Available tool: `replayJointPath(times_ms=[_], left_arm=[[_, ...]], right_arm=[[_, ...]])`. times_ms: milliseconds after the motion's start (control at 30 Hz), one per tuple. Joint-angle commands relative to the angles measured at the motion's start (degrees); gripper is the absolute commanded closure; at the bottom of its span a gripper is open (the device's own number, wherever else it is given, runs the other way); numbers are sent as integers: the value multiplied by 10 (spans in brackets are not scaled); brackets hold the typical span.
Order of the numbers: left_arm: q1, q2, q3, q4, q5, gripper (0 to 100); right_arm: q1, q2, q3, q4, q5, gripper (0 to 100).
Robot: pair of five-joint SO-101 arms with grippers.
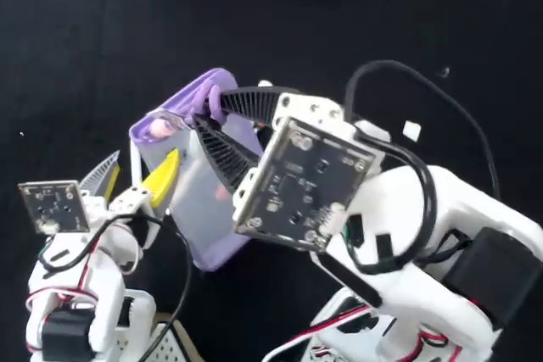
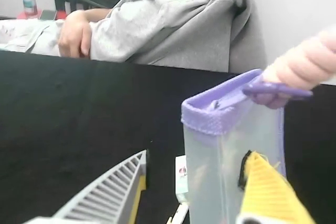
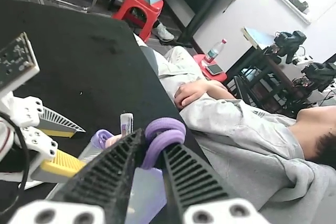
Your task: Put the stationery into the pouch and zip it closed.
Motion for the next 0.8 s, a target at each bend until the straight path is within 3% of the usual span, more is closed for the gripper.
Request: replayJointPath(times_ms=[0,133,300,500,767], left_arm=[[58,3,23,-21,-1,711],[124,3,18,-26,0,712],[153,3,16,-26,-4,723],[151,3,16,-39,-11,977],[155,3,-31,-18,-67,971]], right_arm=[[-5,-29,-4,1,-5,988],[-5,-29,-4,12,-5,988],[-4,-33,-4,25,-3,988],[47,-29,-4,21,-3,988],[88,-28,-4,18,-1,988]])
